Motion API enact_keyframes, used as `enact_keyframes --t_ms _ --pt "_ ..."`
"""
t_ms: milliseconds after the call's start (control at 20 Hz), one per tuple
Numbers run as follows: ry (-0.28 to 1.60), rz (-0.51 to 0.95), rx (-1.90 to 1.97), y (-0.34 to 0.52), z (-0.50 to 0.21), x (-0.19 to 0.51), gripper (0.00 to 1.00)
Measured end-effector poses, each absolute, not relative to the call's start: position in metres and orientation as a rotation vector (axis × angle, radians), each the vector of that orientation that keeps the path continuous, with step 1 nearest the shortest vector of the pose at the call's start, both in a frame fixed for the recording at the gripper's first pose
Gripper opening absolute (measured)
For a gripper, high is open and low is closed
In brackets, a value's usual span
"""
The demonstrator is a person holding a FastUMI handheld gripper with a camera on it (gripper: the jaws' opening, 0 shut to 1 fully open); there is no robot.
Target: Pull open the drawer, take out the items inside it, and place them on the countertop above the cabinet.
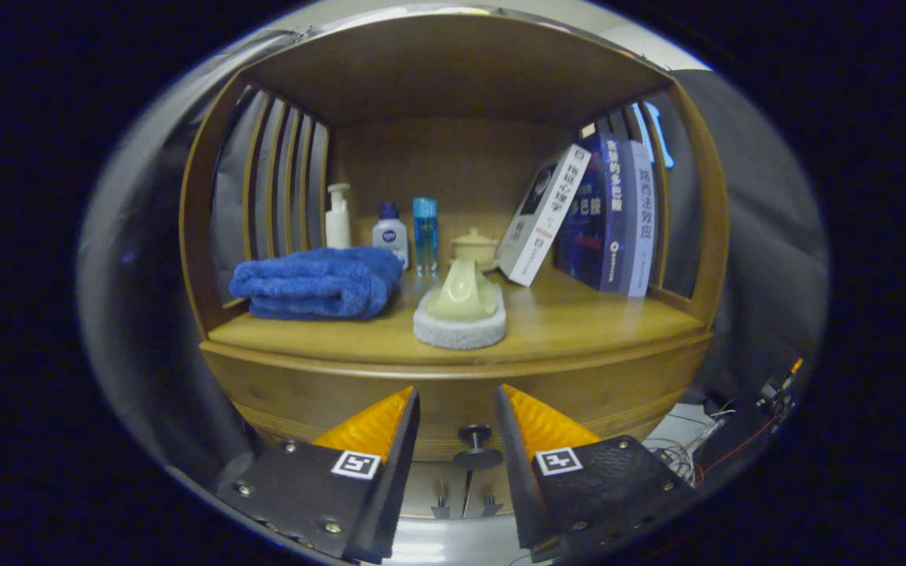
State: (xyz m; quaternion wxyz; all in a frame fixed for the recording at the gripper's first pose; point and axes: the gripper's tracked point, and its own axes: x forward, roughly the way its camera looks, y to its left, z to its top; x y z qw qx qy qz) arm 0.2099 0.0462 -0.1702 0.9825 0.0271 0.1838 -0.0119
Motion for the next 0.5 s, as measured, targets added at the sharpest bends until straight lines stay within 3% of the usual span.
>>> enact_keyframes --t_ms 500 --pt "0.151 -0.184 0.035 -0.049 -0.044 0.146 0.57"
